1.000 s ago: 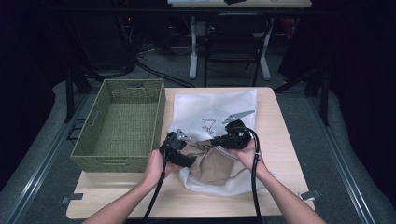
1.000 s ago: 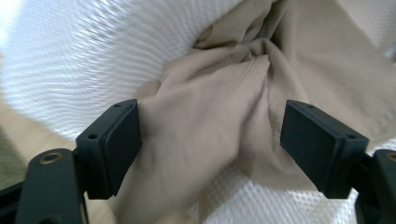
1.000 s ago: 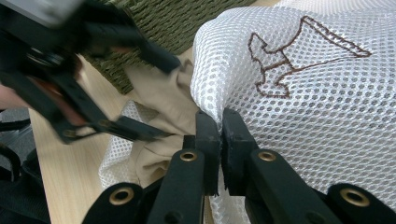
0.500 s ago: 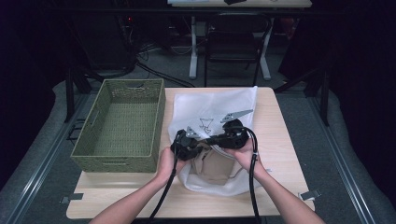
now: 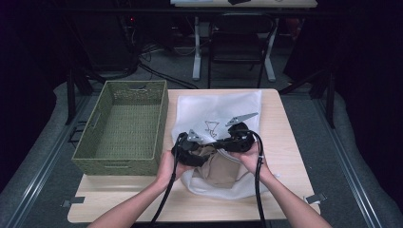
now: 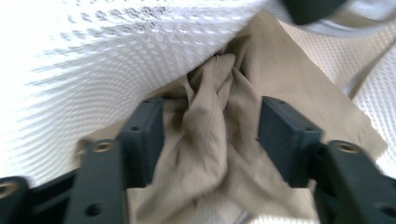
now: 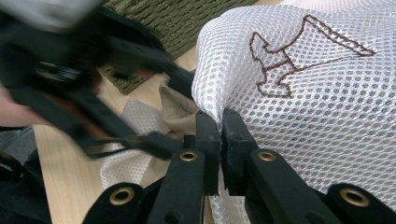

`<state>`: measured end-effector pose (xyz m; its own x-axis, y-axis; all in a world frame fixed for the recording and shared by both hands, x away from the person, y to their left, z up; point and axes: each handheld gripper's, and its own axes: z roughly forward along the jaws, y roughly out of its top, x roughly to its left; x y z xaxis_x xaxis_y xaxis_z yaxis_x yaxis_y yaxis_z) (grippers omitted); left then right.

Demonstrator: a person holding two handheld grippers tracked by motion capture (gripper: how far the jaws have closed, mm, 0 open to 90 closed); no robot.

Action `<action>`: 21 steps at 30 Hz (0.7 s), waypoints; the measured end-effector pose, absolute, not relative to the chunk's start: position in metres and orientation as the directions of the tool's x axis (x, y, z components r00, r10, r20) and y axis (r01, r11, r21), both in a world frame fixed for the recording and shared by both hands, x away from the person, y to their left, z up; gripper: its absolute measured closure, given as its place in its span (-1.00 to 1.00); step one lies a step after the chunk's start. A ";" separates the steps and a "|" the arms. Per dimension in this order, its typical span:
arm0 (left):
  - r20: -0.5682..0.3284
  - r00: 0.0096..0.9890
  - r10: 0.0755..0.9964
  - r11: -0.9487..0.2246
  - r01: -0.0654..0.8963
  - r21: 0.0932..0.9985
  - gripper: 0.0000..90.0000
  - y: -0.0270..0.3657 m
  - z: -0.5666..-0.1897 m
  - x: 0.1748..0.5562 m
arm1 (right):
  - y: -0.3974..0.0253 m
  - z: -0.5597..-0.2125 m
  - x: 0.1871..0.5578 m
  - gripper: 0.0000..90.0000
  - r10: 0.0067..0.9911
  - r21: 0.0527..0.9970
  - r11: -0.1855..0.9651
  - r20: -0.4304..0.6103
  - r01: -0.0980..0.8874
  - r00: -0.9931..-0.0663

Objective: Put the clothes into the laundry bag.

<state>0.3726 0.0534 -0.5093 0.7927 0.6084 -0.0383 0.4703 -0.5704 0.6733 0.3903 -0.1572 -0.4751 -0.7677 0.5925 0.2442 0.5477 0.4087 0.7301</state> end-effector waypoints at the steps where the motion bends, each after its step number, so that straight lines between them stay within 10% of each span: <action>1: -0.044 0.787 0.615 -0.564 0.478 0.674 -0.30 0.056 -0.508 0.369 | -0.157 -0.475 0.390 0.95 0.593 0.730 0.409 0.243 0.547 -0.768; 7: -0.029 0.791 0.611 -0.613 0.497 0.614 -0.42 0.051 -0.523 0.365 | -0.155 -0.476 0.391 0.94 0.592 0.727 0.413 0.244 0.549 -0.768; 16: -0.085 0.770 0.633 -0.587 0.548 0.596 0.82 0.039 -0.540 0.382 | -0.153 -0.476 0.392 0.95 0.587 0.732 0.402 0.256 0.550 -0.768; 21: -0.119 0.766 0.632 -0.508 0.525 0.683 0.86 0.031 -0.522 0.383 | -0.153 -0.467 0.391 0.95 0.573 0.758 0.368 0.272 0.539 -0.773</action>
